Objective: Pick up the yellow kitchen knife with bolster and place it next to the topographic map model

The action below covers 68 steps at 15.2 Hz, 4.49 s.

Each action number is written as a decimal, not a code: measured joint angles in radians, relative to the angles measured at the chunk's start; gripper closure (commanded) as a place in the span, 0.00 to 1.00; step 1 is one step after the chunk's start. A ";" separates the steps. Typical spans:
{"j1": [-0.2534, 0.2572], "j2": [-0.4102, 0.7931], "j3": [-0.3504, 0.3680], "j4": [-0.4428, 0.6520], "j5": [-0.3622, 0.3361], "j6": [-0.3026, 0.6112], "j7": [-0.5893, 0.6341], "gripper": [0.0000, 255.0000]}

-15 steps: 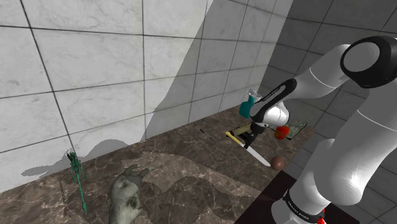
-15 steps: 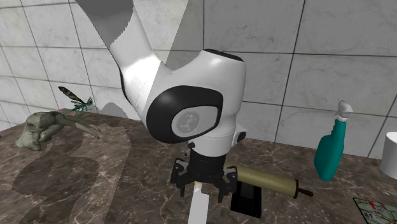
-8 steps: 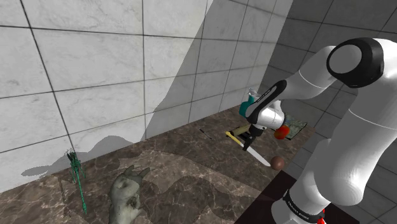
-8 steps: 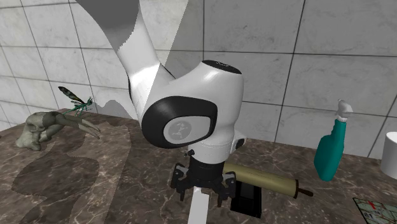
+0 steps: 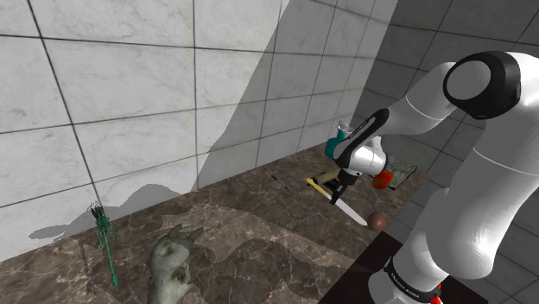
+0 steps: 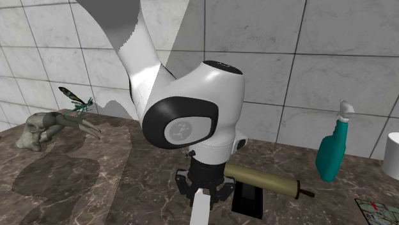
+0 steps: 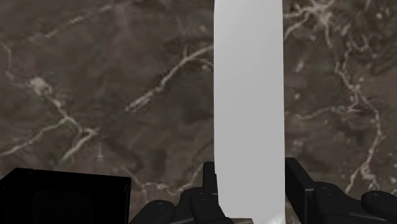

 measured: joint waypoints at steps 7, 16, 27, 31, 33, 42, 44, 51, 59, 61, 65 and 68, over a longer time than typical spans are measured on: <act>0.001 -0.028 -0.014 -0.003 -0.056 -0.013 0.042 1.00; -0.079 -0.227 -0.003 -0.010 -0.392 -0.143 0.293 1.00; -0.164 -0.408 0.074 0.025 -0.533 -0.339 0.415 1.00; -0.183 -0.465 0.100 0.047 -0.555 -0.414 0.441 1.00; -0.180 -0.456 0.094 0.068 -0.550 -0.428 0.431 1.00; -0.103 -0.127 -0.085 0.377 -0.322 -0.466 0.138 1.00; -0.106 -0.025 -0.107 0.475 -0.234 -0.500 0.056 1.00; -0.255 0.301 -0.078 0.811 0.010 -0.641 -0.160 1.00; -0.459 0.575 0.000 1.179 0.134 -0.787 -0.232 1.00; -0.470 0.596 0.009 1.184 0.147 -0.774 -0.241 1.00; -0.479 0.625 0.024 1.174 0.167 -0.740 -0.255 1.00; -0.483 0.643 0.033 1.162 0.180 -0.714 -0.266 1.00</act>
